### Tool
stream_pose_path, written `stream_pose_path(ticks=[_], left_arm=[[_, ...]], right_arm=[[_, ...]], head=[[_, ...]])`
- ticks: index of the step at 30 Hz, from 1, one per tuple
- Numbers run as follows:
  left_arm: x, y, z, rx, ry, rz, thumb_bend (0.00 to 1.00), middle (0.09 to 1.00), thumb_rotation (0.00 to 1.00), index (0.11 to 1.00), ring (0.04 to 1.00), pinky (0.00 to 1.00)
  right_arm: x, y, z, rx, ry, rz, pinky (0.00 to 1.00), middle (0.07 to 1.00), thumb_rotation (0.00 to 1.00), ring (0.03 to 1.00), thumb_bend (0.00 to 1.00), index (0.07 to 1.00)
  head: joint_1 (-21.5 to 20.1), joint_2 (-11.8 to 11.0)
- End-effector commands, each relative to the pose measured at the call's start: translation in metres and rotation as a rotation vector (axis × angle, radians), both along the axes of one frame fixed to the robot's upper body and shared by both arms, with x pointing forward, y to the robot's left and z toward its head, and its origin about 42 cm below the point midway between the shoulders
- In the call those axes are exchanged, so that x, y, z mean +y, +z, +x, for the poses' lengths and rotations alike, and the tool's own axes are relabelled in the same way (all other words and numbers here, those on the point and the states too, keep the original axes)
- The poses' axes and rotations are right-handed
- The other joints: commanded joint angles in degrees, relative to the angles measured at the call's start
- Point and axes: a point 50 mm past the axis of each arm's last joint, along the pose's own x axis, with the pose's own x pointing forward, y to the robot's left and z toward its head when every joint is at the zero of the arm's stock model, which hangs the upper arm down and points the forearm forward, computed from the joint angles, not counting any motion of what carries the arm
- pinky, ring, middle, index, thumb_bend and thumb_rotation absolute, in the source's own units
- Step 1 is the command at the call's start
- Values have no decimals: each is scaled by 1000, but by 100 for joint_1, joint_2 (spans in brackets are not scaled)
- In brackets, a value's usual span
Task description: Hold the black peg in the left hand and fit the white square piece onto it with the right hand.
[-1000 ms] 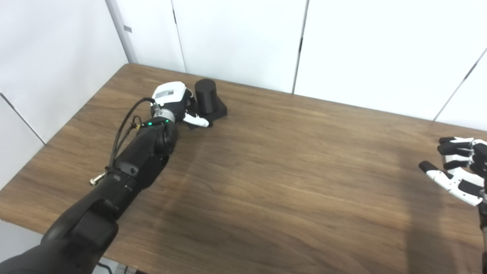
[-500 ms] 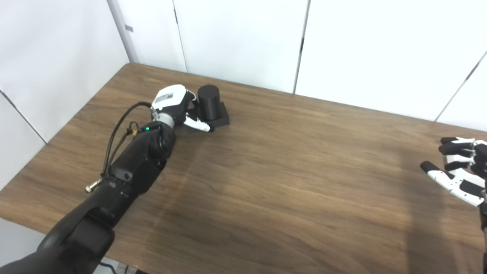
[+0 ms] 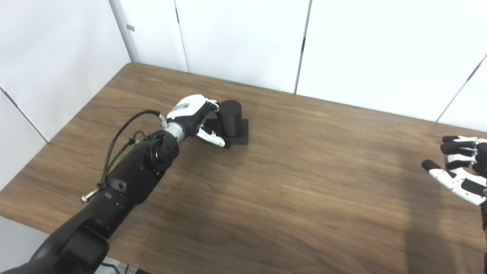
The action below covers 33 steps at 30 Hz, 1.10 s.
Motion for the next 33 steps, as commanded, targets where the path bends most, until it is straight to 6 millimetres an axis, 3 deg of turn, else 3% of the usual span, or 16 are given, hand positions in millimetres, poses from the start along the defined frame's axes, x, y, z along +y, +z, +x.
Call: stream_pose_path(ticks=[1, 5, 14, 33], left_arm=[[-20, 7, -2, -2, -121, -36, 525, 898, 65, 487, 950, 806], [-36, 7, -9, 9, -230, -54, 525, 903, 66, 488, 956, 851], [-83, 6, -26, 23, -433, -27, 523, 900, 71, 489, 941, 814], [-163, -26, -50, 46, -699, 11, 523, 911, 73, 491, 941, 780]], right_arm=[[2, 19, 5, -91, 11, -20, 448, 656, 116, 615, 496, 491], [2, 19, 6, -93, 14, -15, 451, 659, 116, 621, 496, 491], [1, 16, 9, -114, 9, -43, 423, 639, 117, 593, 496, 490], [1, 11, 11, -127, 15, -49, 436, 638, 117, 593, 497, 491]], head=[[5, 7], [-49, 22], [-149, 48], [-414, 100]])
